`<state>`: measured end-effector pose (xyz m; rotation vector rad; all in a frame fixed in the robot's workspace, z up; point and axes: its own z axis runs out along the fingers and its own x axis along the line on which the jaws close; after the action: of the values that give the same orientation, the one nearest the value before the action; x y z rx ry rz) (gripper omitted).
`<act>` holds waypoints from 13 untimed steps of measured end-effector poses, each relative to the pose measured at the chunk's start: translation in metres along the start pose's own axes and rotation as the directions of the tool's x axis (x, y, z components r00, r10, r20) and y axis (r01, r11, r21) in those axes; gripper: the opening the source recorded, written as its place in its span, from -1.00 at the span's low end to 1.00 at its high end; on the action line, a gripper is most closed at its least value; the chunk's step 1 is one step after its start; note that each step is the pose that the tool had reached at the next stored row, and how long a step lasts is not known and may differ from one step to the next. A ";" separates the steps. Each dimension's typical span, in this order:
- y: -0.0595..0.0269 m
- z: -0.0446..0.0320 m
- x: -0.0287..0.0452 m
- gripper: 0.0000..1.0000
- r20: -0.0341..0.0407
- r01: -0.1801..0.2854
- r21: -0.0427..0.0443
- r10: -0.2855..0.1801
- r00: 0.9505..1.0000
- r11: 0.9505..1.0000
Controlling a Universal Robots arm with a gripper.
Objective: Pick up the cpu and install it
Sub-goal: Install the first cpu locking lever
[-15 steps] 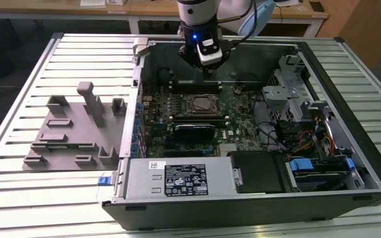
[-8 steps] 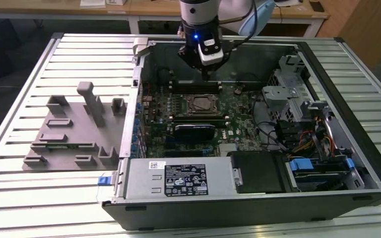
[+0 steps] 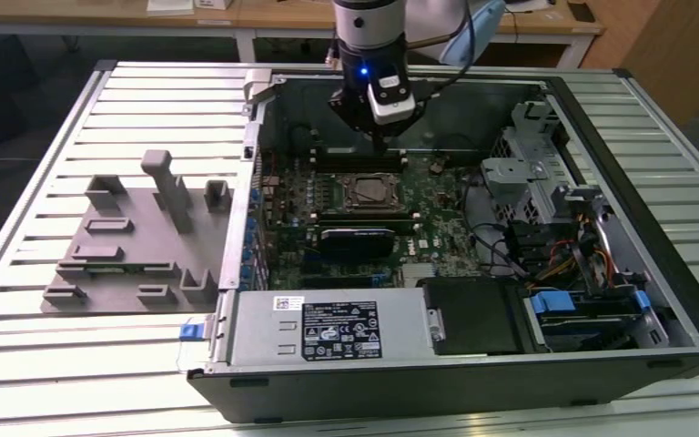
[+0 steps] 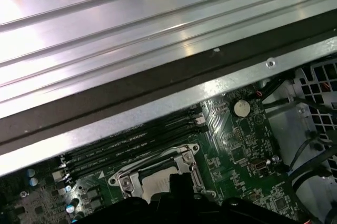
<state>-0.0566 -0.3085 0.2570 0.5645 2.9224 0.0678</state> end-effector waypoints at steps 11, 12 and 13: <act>-0.0122 0.0027 -0.0088 -0.79 -0.045 0.003 0.035 -0.001 0.999 0.999; -0.0126 0.0028 -0.0091 -0.79 -0.048 0.003 0.038 -0.001 0.999 0.999; -0.0130 0.0030 -0.0093 -0.79 -0.050 0.004 0.041 -0.001 0.999 0.999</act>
<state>-0.0524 -0.3240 0.2544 0.5736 2.9794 0.0220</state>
